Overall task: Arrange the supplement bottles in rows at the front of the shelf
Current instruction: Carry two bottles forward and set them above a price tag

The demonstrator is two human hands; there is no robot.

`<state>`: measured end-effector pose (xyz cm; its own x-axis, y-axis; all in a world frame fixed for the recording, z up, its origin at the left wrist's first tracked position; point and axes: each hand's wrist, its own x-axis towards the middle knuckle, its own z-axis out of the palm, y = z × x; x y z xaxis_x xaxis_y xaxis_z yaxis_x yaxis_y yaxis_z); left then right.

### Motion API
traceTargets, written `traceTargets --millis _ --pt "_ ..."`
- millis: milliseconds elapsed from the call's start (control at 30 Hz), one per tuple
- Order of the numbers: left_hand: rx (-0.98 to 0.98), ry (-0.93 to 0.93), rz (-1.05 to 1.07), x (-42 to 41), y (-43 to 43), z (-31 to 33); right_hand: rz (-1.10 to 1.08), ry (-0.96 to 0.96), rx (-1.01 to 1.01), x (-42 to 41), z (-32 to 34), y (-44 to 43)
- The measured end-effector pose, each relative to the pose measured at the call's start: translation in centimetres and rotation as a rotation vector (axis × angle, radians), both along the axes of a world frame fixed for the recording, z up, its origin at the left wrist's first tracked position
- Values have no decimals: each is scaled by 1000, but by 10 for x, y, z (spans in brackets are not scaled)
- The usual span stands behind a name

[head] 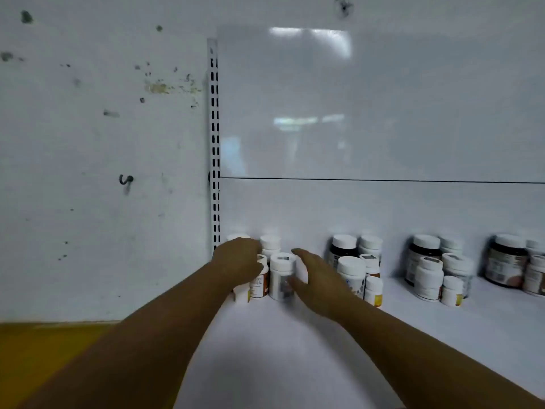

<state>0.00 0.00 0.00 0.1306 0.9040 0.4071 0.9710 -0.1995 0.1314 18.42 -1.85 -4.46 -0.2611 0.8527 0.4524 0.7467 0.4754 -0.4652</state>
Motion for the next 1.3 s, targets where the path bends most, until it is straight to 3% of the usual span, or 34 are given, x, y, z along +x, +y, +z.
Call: traceTargets --millis 233,567,700,833,1033,1133,1300 --pt "-32 -63 79 4 14 2 -68 90 -127 -20 -1 29" --pt "-59 -104 45 28 9 10 -101 106 -15 -4 8 16" --pt "-66 -280 -80 33 -4 29 -14 422 -81 22 24 -6" --pt "-217 -593 -232 28 -34 50 160 809 -408 57 34 -30" --pt "-376 -746 -418 50 -83 52 299 1299 -765 84 26 -56" --pt "-406 -788 -462 72 -99 47 370 1331 -792 89 22 -71" --pt "-418 -826 -469 100 -114 39 462 1153 -769 114 15 -89"
